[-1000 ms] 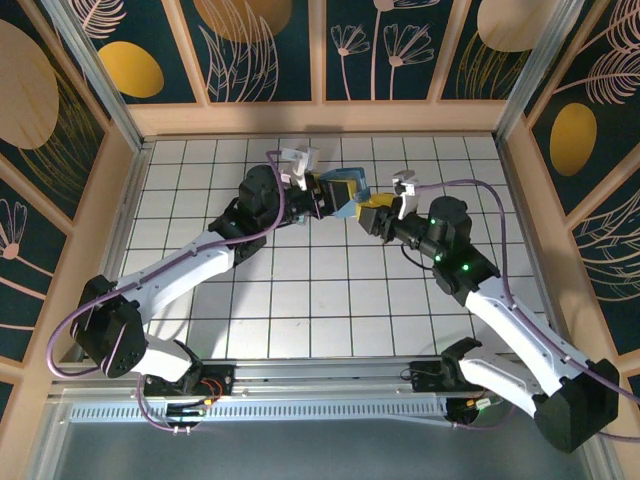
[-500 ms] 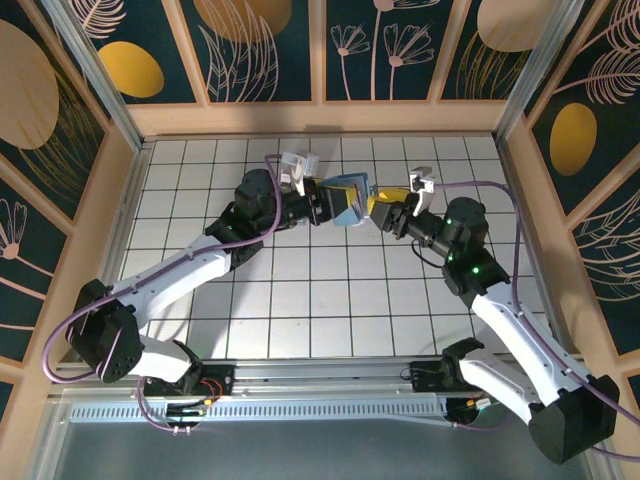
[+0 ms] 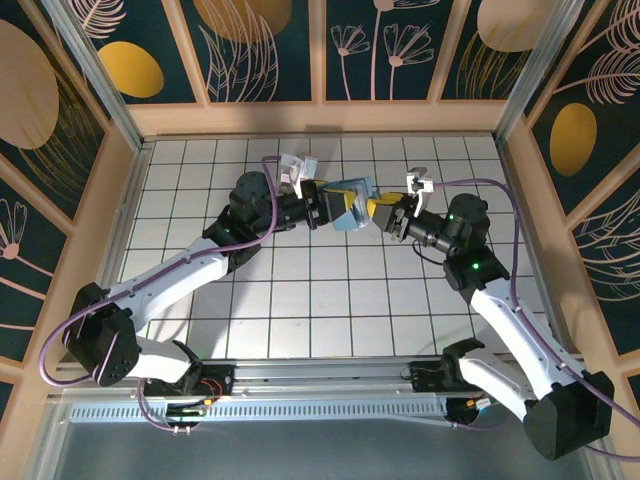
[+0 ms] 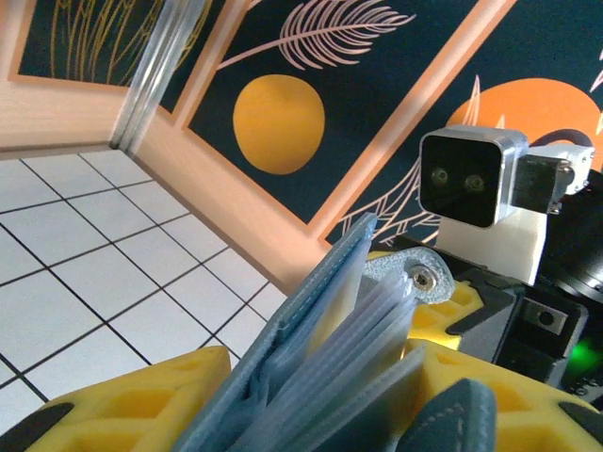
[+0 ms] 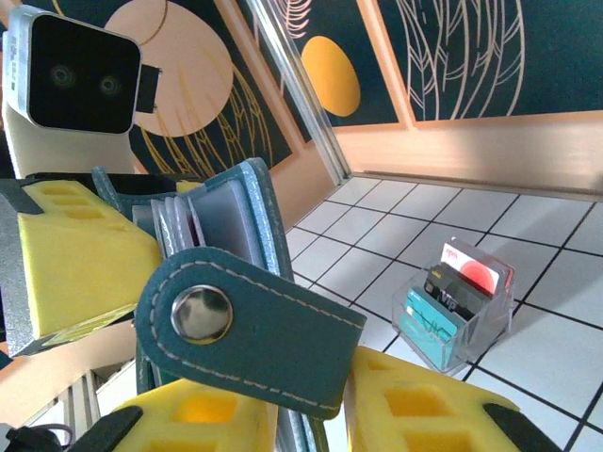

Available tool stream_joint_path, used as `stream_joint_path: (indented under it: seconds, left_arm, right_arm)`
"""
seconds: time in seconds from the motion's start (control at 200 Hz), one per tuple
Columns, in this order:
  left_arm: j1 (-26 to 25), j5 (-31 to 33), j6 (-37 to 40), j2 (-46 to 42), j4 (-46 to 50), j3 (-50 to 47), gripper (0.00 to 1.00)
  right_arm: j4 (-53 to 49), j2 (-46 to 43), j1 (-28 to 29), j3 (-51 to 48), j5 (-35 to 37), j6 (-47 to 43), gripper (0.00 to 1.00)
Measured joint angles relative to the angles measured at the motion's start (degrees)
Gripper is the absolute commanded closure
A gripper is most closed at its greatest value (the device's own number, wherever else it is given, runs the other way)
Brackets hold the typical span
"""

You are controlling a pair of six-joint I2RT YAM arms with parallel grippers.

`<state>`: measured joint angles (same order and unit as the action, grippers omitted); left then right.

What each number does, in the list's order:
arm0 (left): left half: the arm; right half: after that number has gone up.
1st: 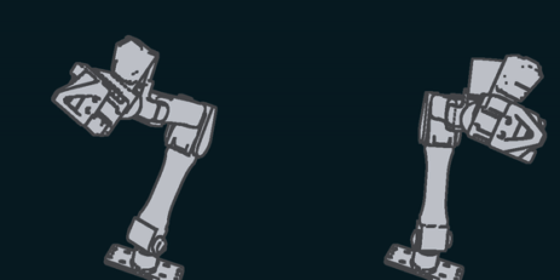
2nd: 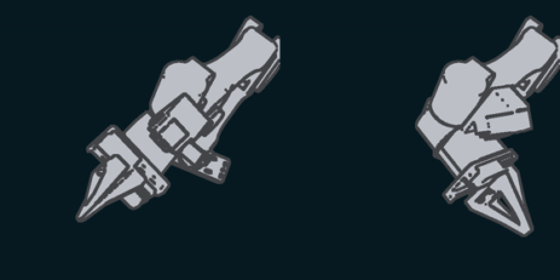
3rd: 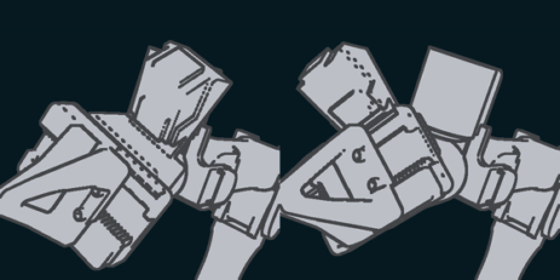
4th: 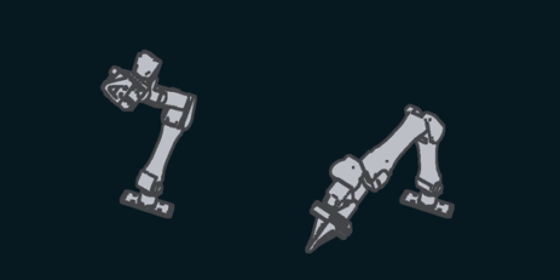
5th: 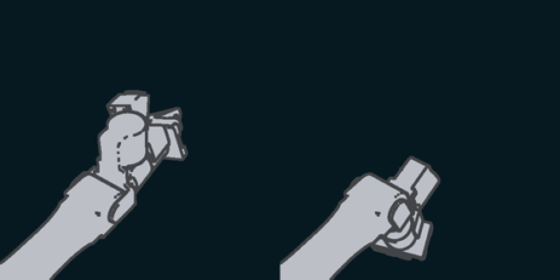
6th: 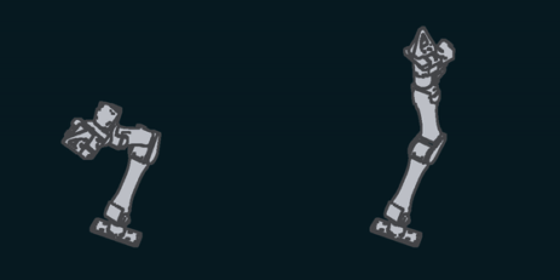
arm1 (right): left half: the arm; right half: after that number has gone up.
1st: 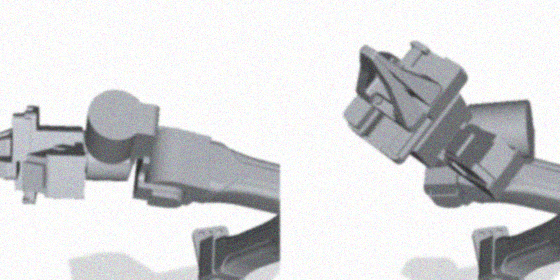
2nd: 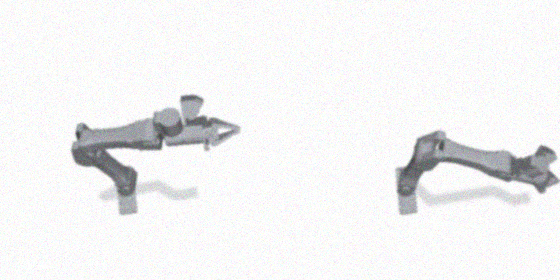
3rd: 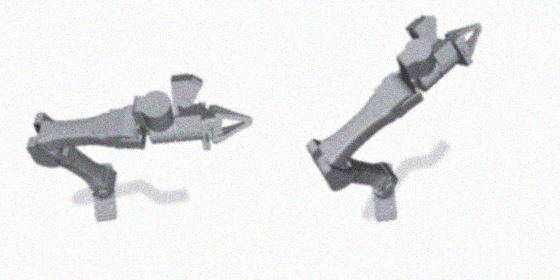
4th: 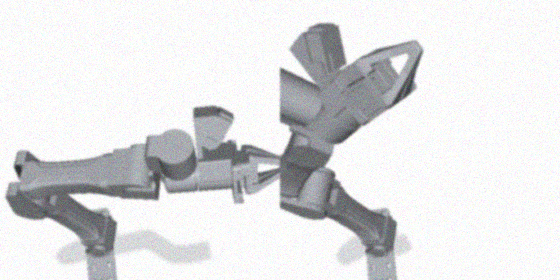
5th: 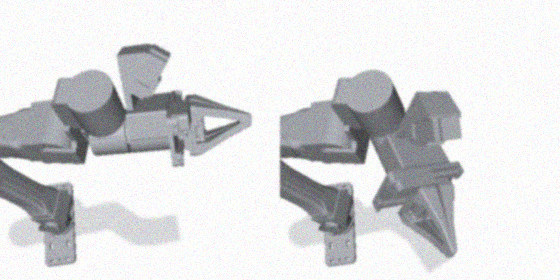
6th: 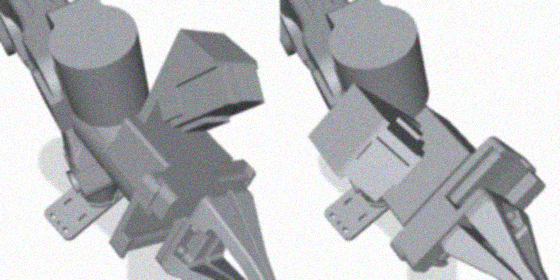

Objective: Take the credit cards out of the card holder

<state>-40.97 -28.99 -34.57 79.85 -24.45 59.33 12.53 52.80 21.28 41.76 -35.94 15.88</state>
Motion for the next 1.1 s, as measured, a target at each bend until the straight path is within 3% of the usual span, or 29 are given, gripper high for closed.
stream_joint_path:
  seconds: [0.14,0.24,0.37,0.541,0.616,0.706,0.786,0.861,0.926,1.036,1.071,1.101]
  left_arm:
    - [0.1,-1.8,-0.4,0.0,-1.1,-0.1,0.81]
    - [0.0,-3.0,-0.7,0.0,-2.0,-0.2,0.81]
    - [0.0,-4.1,-0.8,-0.2,-2.2,-0.3,0.88]
    - [0.2,-4.3,-1.1,-0.2,-2.1,-0.9,0.91]
    - [0.2,-4.5,-1.1,-0.2,-2.4,-0.9,0.91]
    - [0.4,-5.1,-1.1,-0.2,-2.4,-0.9,0.91]
    - [0.3,-6.3,-1.1,-0.2,-2.7,-0.9,0.91]
    - [0.4,-7.2,-1.1,-0.2,-3.0,-0.9,0.92]
    - [0.5,-7.9,-1.1,-0.2,-3.3,-0.9,0.91]
    - [0.7,-8.1,-1.1,-0.2,-3.6,-0.9,0.86]
    - [0.7,-8.0,-1.1,-0.2,-3.6,-0.9,0.78]
    - [0.7,-7.9,-1.0,-0.2,-3.6,-0.9,0.66]
  right_arm:
    - [1.0,0.8,-0.2,-0.2,-1.9,0.2,0.79]
    - [1.1,1.1,-0.2,-0.2,-3.9,0.2,0.67]
    - [1.3,1.9,-0.2,-0.2,-5.8,-0.3,0.68]
    - [1.5,3.0,-0.4,-0.2,-7.8,-0.7,0.92]
    - [1.6,3.0,-0.7,-0.1,-8.3,-0.5,0.94]
    - [1.6,3.0,-0.7,-0.1,-8.8,-0.4,0.77]
    - [1.7,3.0,-0.7,-0.1,-9.8,-0.9,0.76]
    - [1.7,3.0,-0.7,-0.1,-10.7,-1.0,0.83]
    - [1.9,3.0,-1.0,-0.1,-11.5,-0.7,0.97]
    - [2.8,3.4,-1.3,-0.1,-12.6,-0.9,1.00]
    - [2.7,3.4,-1.3,-0.1,-12.5,-0.9,1.00]
    - [2.6,3.4,-1.3,0.0,-12.3,-1.0,1.00]
